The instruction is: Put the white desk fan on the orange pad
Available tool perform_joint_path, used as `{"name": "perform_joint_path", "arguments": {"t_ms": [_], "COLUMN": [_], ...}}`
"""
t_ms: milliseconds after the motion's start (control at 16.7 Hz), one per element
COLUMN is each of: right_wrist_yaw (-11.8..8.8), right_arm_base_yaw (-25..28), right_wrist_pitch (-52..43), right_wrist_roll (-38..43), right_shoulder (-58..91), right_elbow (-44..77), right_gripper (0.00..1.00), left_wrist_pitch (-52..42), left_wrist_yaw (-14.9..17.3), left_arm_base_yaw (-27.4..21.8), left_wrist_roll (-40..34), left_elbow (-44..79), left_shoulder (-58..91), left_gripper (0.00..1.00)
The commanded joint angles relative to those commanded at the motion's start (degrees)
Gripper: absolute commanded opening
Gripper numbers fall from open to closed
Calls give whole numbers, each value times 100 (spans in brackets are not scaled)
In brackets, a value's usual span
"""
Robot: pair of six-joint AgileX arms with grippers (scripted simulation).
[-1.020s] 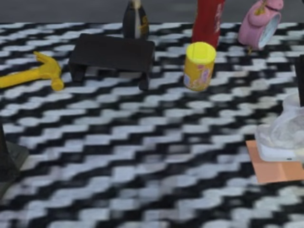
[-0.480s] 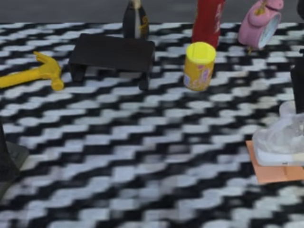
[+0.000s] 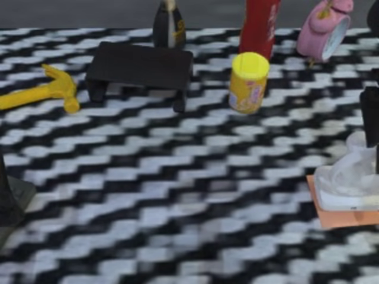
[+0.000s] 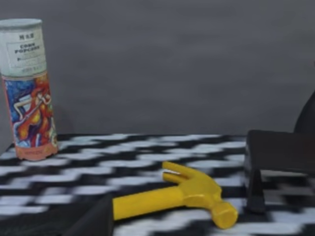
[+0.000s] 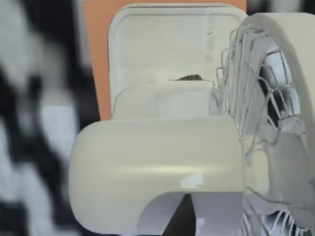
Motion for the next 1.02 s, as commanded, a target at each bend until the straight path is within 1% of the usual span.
{"name": "perform_joint_path", "arguments": {"t_ms": [660,720,1020], "right_wrist_yaw": [0,0,0], "right_arm_base_yaw": [0,0,0], "right_wrist_pitch": [0,0,0], "right_wrist_roll": [0,0,0], "right_shoulder": [0,0,0], "right_elbow": [0,0,0], "right_gripper": [98,100,100], "left_wrist_pitch": [0,0,0], "left_wrist_yaw": [0,0,0], "left_arm_base_yaw": [0,0,0], "left_wrist_roll": [0,0,0], "left_elbow": [0,0,0], "left_shoulder": [0,0,0], "left_gripper": [100,100,100]}}
